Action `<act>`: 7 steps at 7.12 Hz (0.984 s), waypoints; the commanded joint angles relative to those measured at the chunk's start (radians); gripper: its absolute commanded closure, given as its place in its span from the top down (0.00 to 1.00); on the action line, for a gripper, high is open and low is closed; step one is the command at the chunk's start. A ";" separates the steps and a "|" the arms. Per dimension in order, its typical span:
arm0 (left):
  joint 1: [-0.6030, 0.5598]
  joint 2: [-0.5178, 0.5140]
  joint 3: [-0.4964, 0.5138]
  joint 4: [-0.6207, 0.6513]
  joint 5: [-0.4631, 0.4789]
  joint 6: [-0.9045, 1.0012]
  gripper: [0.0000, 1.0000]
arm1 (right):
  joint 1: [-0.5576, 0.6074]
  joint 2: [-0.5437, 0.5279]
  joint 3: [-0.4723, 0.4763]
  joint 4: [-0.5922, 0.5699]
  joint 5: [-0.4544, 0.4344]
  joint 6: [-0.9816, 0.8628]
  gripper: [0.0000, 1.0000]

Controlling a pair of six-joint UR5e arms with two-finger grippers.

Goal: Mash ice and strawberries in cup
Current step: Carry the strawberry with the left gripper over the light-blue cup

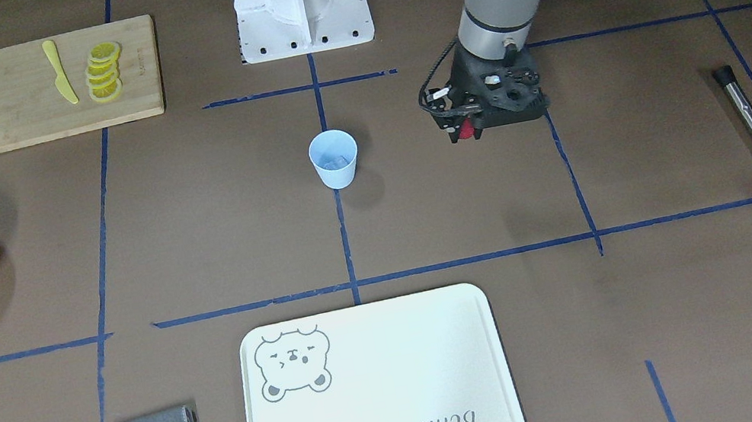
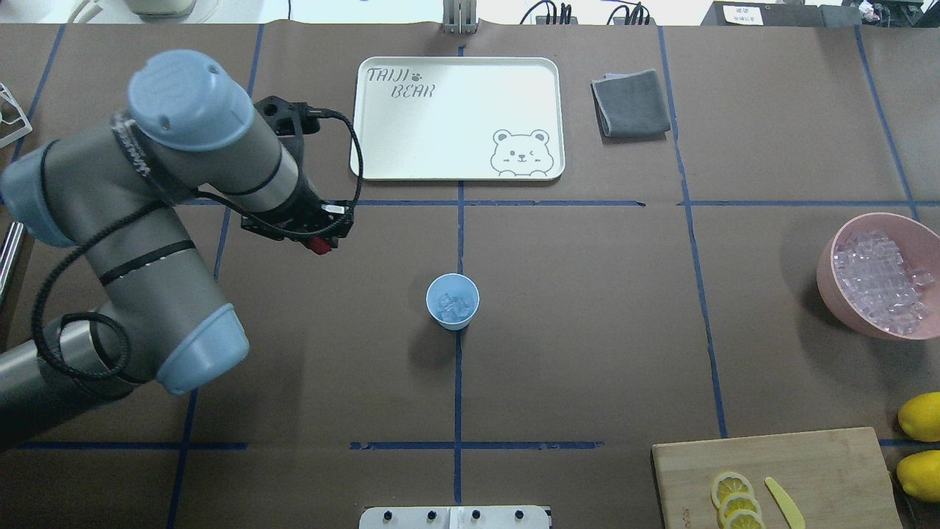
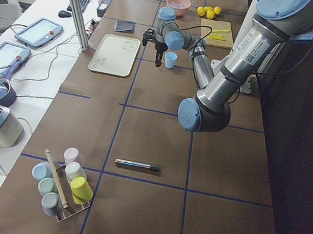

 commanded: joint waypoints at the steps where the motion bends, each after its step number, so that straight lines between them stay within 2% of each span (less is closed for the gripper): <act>1: 0.098 -0.118 0.063 0.003 0.082 -0.111 0.05 | 0.000 -0.002 -0.001 0.004 0.001 0.000 1.00; 4: 0.181 -0.228 0.166 0.003 0.150 -0.202 0.06 | 0.000 -0.003 -0.006 0.004 0.001 0.000 1.00; 6: 0.216 -0.270 0.209 0.003 0.194 -0.205 0.09 | 0.000 -0.004 -0.006 0.004 0.001 0.000 1.00; 7: 0.217 -0.270 0.206 0.002 0.193 -0.202 0.43 | 0.000 -0.004 -0.006 0.004 0.001 0.002 1.00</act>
